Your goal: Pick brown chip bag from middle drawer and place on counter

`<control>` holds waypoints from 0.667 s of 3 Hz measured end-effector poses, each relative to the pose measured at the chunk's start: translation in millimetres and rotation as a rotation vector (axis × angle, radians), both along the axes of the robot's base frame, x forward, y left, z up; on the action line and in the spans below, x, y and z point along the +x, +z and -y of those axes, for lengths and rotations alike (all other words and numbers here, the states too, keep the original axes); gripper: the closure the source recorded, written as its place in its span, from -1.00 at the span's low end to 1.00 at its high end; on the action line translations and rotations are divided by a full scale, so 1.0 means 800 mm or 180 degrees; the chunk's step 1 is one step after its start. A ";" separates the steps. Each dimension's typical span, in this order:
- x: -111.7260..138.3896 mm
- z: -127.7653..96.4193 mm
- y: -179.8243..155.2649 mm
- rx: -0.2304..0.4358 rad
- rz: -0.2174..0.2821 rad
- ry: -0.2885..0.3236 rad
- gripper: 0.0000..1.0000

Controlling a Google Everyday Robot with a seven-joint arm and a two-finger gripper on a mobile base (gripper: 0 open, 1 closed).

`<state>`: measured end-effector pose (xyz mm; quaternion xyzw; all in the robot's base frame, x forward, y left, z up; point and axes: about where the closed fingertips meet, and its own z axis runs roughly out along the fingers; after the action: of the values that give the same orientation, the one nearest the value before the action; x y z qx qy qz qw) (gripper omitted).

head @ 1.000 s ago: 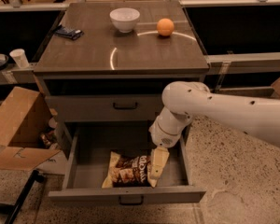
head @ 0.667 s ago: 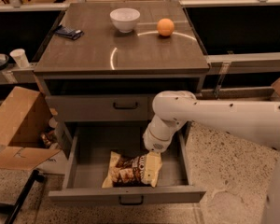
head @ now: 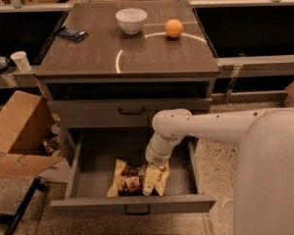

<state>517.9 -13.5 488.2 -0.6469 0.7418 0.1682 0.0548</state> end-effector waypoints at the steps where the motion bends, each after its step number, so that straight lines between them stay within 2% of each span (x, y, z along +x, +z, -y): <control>1: 0.027 0.008 -0.045 0.0012 -0.0028 -0.0122 -1.00; 2: 0.047 0.019 -0.097 0.0027 -0.0093 -0.0167 -0.69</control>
Offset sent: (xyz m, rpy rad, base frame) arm 0.0575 -0.0266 -0.1357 0.0182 0.0605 -0.0679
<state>555.2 -28.7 410.9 -0.6245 0.7585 0.1793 0.0511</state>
